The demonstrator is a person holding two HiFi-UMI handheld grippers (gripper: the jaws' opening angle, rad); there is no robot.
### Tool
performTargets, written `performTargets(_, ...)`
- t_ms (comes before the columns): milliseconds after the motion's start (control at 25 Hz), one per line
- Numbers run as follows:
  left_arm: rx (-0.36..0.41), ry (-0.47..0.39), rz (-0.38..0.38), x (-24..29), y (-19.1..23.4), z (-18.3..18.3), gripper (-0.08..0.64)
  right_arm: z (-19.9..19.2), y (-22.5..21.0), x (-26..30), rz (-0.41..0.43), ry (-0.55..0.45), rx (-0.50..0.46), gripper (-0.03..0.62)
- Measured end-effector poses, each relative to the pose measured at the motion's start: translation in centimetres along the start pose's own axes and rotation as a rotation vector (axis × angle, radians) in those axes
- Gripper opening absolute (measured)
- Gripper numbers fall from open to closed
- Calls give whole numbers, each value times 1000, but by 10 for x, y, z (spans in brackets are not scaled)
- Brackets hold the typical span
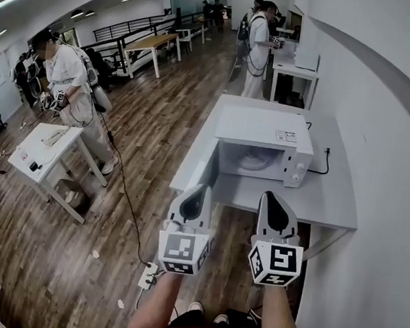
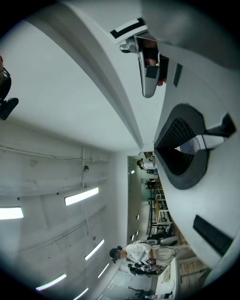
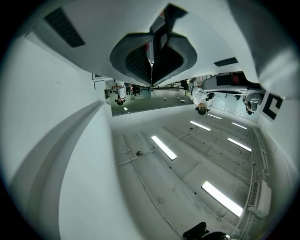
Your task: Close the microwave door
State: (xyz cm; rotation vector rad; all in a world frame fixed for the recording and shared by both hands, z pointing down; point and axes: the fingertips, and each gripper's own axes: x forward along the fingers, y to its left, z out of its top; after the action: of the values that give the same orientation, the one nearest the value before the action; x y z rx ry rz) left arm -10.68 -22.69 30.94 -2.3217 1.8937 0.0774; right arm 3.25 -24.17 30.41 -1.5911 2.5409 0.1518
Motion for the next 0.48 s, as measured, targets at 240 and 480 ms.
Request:
performTargets(240, -3, -8, 11, 1, 28, 1, 26, 3, 21, 18, 16, -2, -20, 28)
performTargets(480, 2, 23, 28, -11, 53, -19, 26, -7, 47, 29, 40, 21, -27, 28)
